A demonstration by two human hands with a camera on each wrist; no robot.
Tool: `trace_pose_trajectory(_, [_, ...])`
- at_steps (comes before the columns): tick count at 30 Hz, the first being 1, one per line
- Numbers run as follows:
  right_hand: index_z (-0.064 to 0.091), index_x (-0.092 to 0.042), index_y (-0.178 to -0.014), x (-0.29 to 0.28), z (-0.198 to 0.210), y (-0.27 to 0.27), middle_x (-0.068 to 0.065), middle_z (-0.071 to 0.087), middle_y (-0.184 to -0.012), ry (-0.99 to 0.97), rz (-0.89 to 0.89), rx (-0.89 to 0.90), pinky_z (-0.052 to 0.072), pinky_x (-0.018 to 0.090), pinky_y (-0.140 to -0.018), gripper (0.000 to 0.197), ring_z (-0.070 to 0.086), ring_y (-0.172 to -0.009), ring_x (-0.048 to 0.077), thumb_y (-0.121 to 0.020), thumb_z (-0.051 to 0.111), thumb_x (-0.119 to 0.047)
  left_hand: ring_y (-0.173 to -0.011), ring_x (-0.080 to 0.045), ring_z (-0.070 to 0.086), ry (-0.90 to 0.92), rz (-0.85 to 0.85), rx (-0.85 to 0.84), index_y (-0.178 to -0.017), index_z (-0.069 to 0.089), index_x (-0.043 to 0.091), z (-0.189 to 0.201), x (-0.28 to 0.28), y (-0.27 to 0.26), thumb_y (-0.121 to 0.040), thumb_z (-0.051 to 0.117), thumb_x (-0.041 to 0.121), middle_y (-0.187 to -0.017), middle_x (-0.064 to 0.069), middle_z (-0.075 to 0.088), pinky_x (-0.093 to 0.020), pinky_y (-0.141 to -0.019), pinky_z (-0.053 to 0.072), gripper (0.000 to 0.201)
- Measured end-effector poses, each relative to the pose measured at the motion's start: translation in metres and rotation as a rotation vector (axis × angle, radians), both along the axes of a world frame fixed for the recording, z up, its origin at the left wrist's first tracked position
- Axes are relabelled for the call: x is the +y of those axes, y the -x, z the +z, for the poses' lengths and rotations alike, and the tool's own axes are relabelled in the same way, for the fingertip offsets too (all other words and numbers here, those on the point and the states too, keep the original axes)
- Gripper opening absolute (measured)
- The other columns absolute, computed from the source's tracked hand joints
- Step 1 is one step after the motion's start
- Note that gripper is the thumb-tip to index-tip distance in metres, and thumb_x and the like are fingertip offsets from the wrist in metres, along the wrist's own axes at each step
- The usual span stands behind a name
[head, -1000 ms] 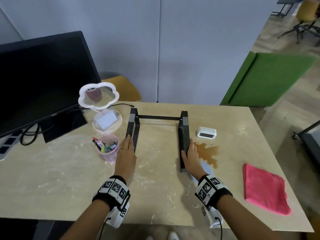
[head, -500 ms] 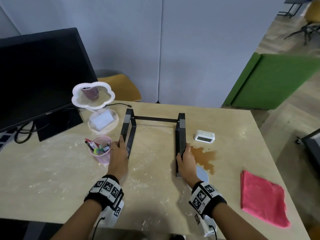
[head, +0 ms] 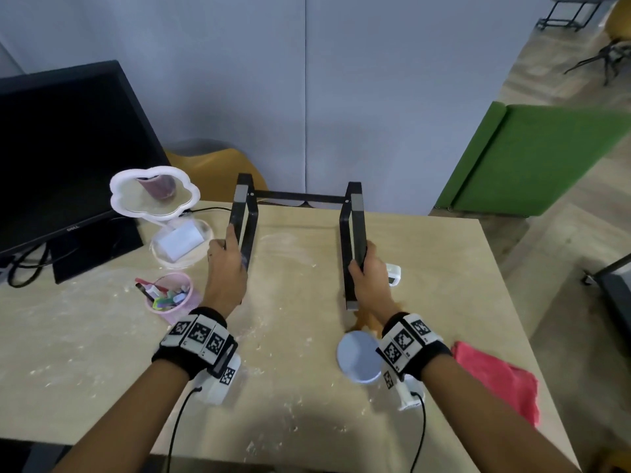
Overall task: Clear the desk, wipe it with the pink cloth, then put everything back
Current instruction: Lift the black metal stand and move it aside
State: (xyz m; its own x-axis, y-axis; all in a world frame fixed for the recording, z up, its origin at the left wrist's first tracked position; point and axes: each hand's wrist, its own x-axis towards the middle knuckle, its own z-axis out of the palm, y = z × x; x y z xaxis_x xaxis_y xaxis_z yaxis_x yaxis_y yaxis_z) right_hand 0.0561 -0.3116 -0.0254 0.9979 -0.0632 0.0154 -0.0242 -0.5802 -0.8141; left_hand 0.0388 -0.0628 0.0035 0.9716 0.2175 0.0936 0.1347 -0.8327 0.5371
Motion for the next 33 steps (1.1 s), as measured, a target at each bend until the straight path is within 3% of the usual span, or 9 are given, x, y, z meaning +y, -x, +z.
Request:
trace_pose_trajectory(4, [0.040,-0.001,-0.125,-0.034,0.020,-0.020,0.014,0.061,-0.091,0.014,-0.033,-0.029,0.044,0.035,-0.058,0.033,0.058,-0.074,0.029,-0.093,0.044,-0.006,-0.089,-0.026,0.038,-0.083,-0.021,-0.013,-0.149,0.011,0.002,0.020,-0.032,-0.021,-0.084,0.042,-0.012,-0.103,-0.019,0.041,-0.029,-0.088,0.030,0.073])
trace_pose_trajectory(9, [0.043,0.000,-0.119,-0.092,0.042,-0.036,0.009,0.054,-0.086,0.067,-0.093,-0.064,0.038,0.031,-0.059,0.027,0.052,-0.075,0.027,-0.092,0.045,-0.005,-0.108,-0.038,0.041,0.082,-0.130,-0.064,-0.150,0.008,0.006,0.030,-0.087,-0.049,-0.088,0.036,-0.012,-0.119,-0.022,0.034,-0.041,-0.099,0.041,0.070])
trace_pose_trajectory(12, [0.046,0.000,-0.116,-0.133,0.048,-0.040,0.007,0.052,-0.085,0.091,-0.135,-0.076,0.031,0.024,-0.051,0.025,0.048,-0.075,0.024,-0.091,0.046,-0.003,-0.113,-0.037,0.040,0.124,-0.200,-0.056,-0.149,0.009,0.005,0.031,-0.126,-0.064,-0.089,0.036,-0.010,-0.123,-0.023,0.034,-0.039,-0.102,0.037,0.068])
trace_pose_trajectory(15, [0.047,-0.002,-0.114,-0.176,0.049,-0.042,0.002,0.051,-0.079,0.103,-0.196,-0.043,0.039,0.033,-0.058,0.024,0.049,-0.077,0.026,-0.091,0.047,-0.004,-0.114,-0.035,0.040,0.174,-0.260,-0.042,-0.149,0.015,0.006,0.031,-0.168,-0.075,-0.091,0.039,-0.009,-0.122,-0.024,0.038,-0.037,-0.102,0.035,0.065])
trace_pose_trajectory(19, [0.045,-0.002,-0.123,-0.230,0.042,-0.042,0.009,0.053,-0.089,0.187,-0.266,0.013,0.041,0.033,-0.068,0.032,0.050,-0.081,0.026,-0.091,0.048,-0.008,-0.119,-0.034,0.040,0.213,-0.333,0.037,-0.148,0.015,0.007,0.019,-0.218,-0.085,-0.092,0.045,-0.004,-0.127,-0.023,0.038,-0.034,-0.104,0.035,0.064])
trace_pose_trajectory(25, [0.044,-0.001,-0.124,-0.286,0.021,-0.040,0.013,0.054,-0.092,0.261,-0.328,0.100,0.041,0.035,-0.069,0.035,0.055,-0.085,0.033,-0.091,0.051,-0.012,-0.119,-0.034,0.040,0.260,-0.387,0.108,-0.147,0.015,0.004,0.006,-0.276,-0.087,-0.093,0.041,-0.004,-0.128,-0.024,0.035,-0.030,-0.103,0.034,0.061])
trace_pose_trajectory(27, [0.045,0.001,-0.121,-0.299,0.012,-0.038,0.014,0.053,-0.091,0.269,-0.343,0.121,0.038,0.033,-0.069,0.033,0.053,-0.082,0.030,-0.092,0.051,-0.013,-0.120,-0.035,0.039,0.268,-0.392,0.123,-0.147,0.014,0.004,0.002,-0.292,-0.088,-0.093,0.039,-0.003,-0.128,-0.024,0.035,-0.034,-0.105,0.036,0.060])
trace_pose_trajectory(31, [0.045,0.002,-0.122,-0.319,-0.001,-0.036,0.025,0.059,-0.101,0.295,-0.370,0.153,0.038,0.034,-0.069,0.035,0.057,-0.092,0.039,-0.092,0.051,-0.014,-0.122,-0.036,0.039,0.307,-0.397,0.163,-0.147,0.013,0.003,-0.003,-0.318,-0.093,-0.095,0.034,-0.003,-0.131,-0.025,0.033,-0.042,-0.107,0.036,0.056])
trace_pose_trajectory(33, [0.044,0.003,-0.123,-0.327,-0.005,-0.035,0.027,0.060,-0.102,0.309,-0.378,0.165,0.037,0.034,-0.068,0.035,0.055,-0.086,0.036,-0.092,0.051,-0.013,-0.120,-0.035,0.041,0.331,-0.418,0.178,-0.147,0.014,0.004,-0.007,-0.326,-0.094,-0.096,0.031,-0.002,-0.130,-0.024,0.034,-0.041,-0.106,0.037,0.055])
